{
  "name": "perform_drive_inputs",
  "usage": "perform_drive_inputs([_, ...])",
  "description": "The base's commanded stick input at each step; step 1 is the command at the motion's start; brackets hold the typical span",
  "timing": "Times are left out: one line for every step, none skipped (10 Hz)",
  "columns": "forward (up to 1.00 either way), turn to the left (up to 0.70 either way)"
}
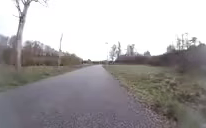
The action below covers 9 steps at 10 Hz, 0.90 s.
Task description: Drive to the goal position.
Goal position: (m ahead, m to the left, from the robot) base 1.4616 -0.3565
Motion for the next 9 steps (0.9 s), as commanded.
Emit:
perform_drive_inputs([0.7, 0.0])
perform_drive_inputs([0.7, 0.0])
perform_drive_inputs([0.7, 0.0])
perform_drive_inputs([0.7, 0.0])
perform_drive_inputs([0.7, 0.0])
perform_drive_inputs([0.7, 0.0])
perform_drive_inputs([0.7, 0.0])
perform_drive_inputs([0.7, 0.0])
perform_drive_inputs([0.7, 0.0])
